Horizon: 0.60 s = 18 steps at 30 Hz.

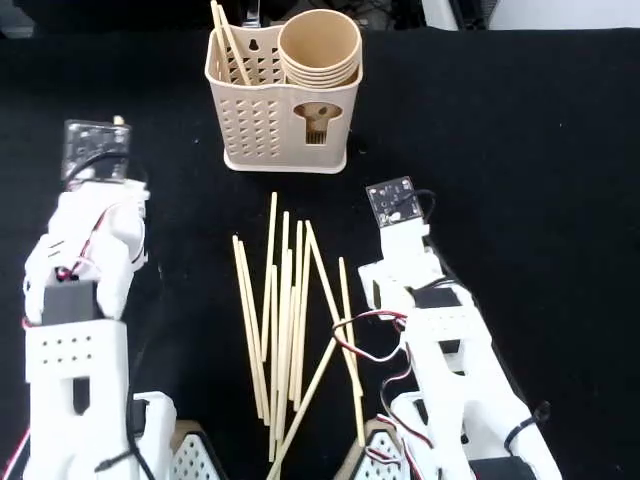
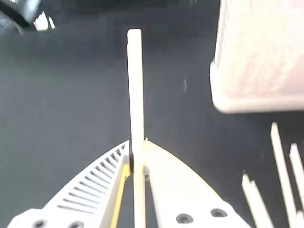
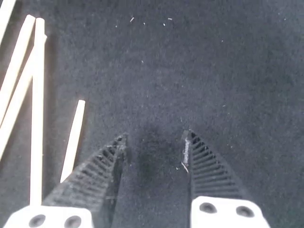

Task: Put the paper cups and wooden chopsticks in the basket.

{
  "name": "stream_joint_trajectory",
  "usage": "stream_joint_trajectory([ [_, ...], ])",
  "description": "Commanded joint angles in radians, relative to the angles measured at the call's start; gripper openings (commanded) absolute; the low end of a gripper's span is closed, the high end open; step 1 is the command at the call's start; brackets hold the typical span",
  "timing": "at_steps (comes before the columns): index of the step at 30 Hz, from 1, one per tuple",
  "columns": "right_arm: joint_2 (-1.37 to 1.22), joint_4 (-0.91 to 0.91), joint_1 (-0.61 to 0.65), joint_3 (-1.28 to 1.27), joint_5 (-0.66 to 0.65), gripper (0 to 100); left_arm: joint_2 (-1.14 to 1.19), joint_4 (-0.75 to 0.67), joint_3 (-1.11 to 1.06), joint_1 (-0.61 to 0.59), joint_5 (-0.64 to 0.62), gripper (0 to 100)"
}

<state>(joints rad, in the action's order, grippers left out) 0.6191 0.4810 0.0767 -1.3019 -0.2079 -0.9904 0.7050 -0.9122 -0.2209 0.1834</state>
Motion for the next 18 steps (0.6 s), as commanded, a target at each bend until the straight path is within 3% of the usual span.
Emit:
stream_joint_trajectory([
  [1,0.019,-0.023,0.008,0.005,-0.002,19.1,-0.069,-0.169,-0.015,0.013,-0.095,3],
  [9,0.019,-0.025,0.008,0.005,-0.002,19.1,-0.075,-0.428,0.065,0.054,-0.310,3],
  [18,0.019,-0.026,0.008,-0.002,-0.002,19.1,0.026,-0.683,0.259,0.234,-0.325,3],
])
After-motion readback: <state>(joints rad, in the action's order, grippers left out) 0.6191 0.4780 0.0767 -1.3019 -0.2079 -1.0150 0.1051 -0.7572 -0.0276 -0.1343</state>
